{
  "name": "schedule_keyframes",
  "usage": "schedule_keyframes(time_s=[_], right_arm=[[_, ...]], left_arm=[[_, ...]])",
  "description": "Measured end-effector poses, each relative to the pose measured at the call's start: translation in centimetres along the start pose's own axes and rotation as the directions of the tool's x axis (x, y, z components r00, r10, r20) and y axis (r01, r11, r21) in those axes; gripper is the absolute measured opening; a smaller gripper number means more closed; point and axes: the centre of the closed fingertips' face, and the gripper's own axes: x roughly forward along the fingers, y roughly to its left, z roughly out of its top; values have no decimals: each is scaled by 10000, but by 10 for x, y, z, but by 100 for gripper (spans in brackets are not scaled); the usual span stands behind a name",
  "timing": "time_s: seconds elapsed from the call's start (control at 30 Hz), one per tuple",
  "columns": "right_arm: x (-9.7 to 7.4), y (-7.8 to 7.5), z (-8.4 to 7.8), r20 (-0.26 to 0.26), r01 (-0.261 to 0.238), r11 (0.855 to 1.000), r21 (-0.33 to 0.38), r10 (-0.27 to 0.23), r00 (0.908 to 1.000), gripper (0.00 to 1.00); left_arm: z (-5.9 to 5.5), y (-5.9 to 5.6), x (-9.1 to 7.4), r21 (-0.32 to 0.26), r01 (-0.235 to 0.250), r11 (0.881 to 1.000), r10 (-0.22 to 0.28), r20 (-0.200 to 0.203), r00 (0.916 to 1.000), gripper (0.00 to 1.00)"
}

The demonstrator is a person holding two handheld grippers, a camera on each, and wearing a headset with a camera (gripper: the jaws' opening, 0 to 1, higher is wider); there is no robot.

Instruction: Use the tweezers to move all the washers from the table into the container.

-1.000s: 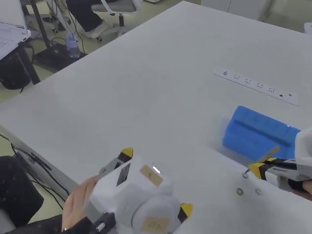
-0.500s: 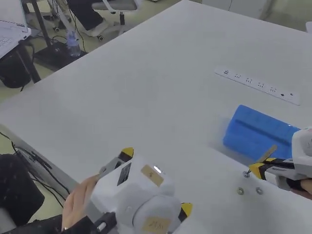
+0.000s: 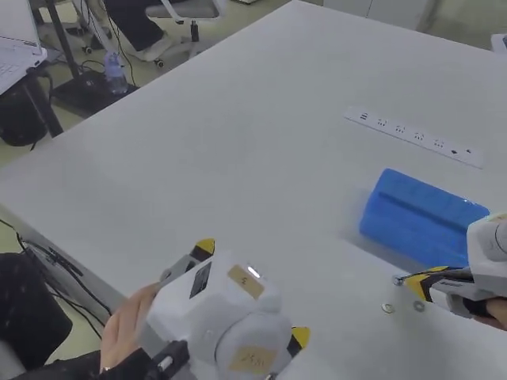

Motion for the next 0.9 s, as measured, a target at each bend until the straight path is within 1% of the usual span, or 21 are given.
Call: schedule_keyframes(time_s=[0.17,0.27,0.4,0.47,0.67,0.77,0.87,0.9], right_arm=[[3,-6,2,-117,6,10000,-71,-7,9999,3],[1,-11,8,3,6,10000,-65,-6,10000,3],[-5,-11,12,109,25,10000,-49,-24,9999,3],[-10,-11,16,225,62,10000,-68,-60,9997,3],[-27,-11,31,725,131,9999,90,-137,9973,3],[-37,-13,43,1065,236,9997,115,-247,9940,3],[-48,-18,57,1427,368,9991,200,-392,9890,3],[-51,-17,61,1487,405,9989,237,-436,9879,3]], left_arm=[[0,0,0,19,1,10000,-1,-16,10000,91],[0,1,0,-17,-3,10000,3,2,10000,89],[1,1,-1,-49,-16,10000,16,49,10000,89],[2,2,-1,-130,-42,9999,44,125,9999,89],[2,2,-1,-72,-20,10000,20,85,10000,90],[1,1,-1,-35,-16,10000,16,71,10000,90],[2,1,-1,-23,-18,10000,18,71,10000,90],[2,1,-2,-46,-2,10000,2,83,10000,90]])
